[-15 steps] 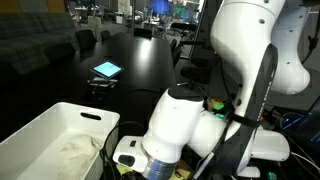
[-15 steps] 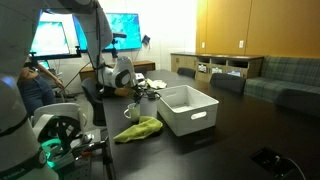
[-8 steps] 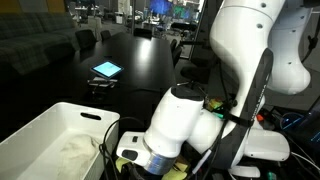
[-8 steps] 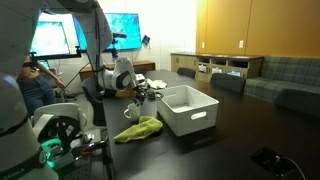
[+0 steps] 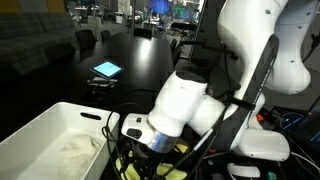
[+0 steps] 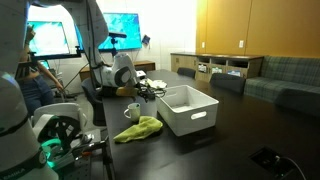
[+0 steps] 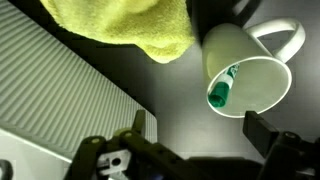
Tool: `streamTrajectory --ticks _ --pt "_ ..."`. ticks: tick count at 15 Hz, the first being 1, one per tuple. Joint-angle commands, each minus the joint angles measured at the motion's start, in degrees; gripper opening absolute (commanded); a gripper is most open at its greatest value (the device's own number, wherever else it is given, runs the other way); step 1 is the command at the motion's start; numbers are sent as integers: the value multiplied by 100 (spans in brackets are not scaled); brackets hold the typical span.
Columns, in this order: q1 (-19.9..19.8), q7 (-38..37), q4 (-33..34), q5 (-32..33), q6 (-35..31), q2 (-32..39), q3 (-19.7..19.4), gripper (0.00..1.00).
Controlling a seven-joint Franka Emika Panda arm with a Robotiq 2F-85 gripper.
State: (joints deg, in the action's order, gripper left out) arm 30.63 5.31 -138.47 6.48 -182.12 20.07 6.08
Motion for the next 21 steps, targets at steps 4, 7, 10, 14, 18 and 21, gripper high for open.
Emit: streamTrajectory --ticks 4,7,10,14,18,21 --pt "-815 111 -67 -49 2223 -1231 377 100" --pt "-1183 178 444 -283 3339 -1053 555 100" --pt "-1445 195 830 -362 4099 -742 561 100" --pt "-1755 355 1047 -670 4446 -267 569 100" --pt "-1949 395 934 -850 4477 101 567 100" --pt "-2004 392 807 -800 4480 324 566 100"
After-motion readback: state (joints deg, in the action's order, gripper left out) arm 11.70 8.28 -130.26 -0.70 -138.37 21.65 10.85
